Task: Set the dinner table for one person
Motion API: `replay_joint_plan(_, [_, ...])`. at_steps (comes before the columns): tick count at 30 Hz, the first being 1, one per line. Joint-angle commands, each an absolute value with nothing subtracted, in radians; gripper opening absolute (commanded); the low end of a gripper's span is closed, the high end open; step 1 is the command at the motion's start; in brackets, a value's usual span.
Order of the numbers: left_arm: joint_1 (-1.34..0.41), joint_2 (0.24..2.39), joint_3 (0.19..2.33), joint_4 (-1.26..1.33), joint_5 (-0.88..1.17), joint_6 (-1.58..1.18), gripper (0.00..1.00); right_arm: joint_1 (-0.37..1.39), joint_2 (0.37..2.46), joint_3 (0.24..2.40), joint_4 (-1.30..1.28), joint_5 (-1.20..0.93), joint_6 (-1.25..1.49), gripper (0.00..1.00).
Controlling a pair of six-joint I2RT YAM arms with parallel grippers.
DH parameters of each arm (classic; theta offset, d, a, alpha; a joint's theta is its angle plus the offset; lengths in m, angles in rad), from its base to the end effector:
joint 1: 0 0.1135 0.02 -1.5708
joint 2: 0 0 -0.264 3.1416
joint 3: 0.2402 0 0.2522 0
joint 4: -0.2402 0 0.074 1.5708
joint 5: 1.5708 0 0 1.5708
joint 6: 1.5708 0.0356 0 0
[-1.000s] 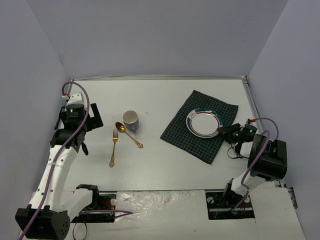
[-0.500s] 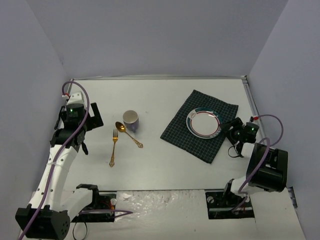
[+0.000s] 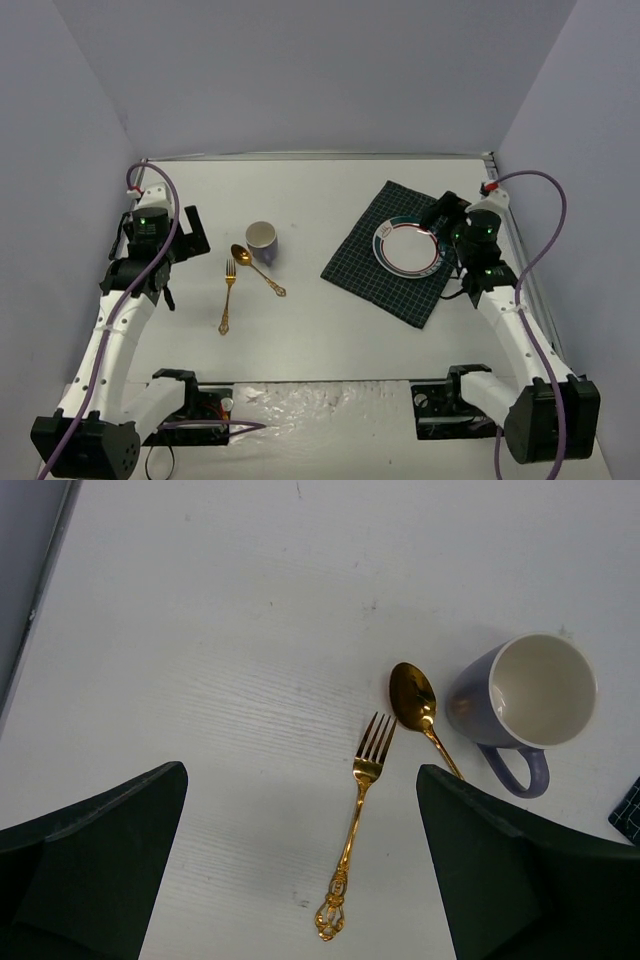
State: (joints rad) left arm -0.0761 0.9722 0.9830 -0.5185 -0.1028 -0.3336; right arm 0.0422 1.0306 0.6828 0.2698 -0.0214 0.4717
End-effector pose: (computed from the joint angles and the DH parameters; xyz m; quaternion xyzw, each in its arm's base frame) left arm 0.2108 -0.0124 0.3410 -0.1364 0.8504 -0.0596 0.5046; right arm 0.2440 0.0111 0.3043 0.1493 0.7188 0.1801 0.6547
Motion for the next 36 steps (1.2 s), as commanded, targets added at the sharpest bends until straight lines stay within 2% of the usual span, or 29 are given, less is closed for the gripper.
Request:
replay_joint_plan(1, [-0.069, 0.961, 0.986, -0.459, -0.062, -0.328, 0.97, 0.264, 1.066, 0.790, 0.228, 0.076, 0.329, 0.88])
replay_joint_plan(10, [-0.069, 0.968, 0.991, -0.468, -0.066, -0.322, 0.97, 0.685, 1.264, 0.923, 0.221, 0.159, 0.228, 0.88])
replay_joint_plan(17, [-0.071, 0.986, 0.988, -0.436, 0.003, -0.313, 0.97, 0.881, 1.442, 1.047, 0.219, 0.242, 0.229, 0.88])
replay_joint_plan(20, [-0.072, 1.016, 0.991, -0.405, 0.115, -0.307, 0.96, 0.902, 1.471, 1.060, 0.227, 0.231, 0.235, 0.88])
replay_joint_plan(24, [-0.095, 1.125, 1.067, -0.388, 0.167, -0.299, 0.94, 0.907, 1.467, 1.042, 0.230, 0.210, 0.244, 0.88])
replay_joint_plan(30, [-0.239, 1.366, 1.298, -0.464, 0.112, -0.176, 0.92, 0.906, 1.378, 0.965, 0.229, 0.218, 0.226, 0.88])
replay_joint_plan(36, [-0.262, 1.565, 1.475, -0.539, 0.142, -0.058, 0.86, 0.905, 1.263, 0.903, 0.213, 0.215, 0.224, 0.88])
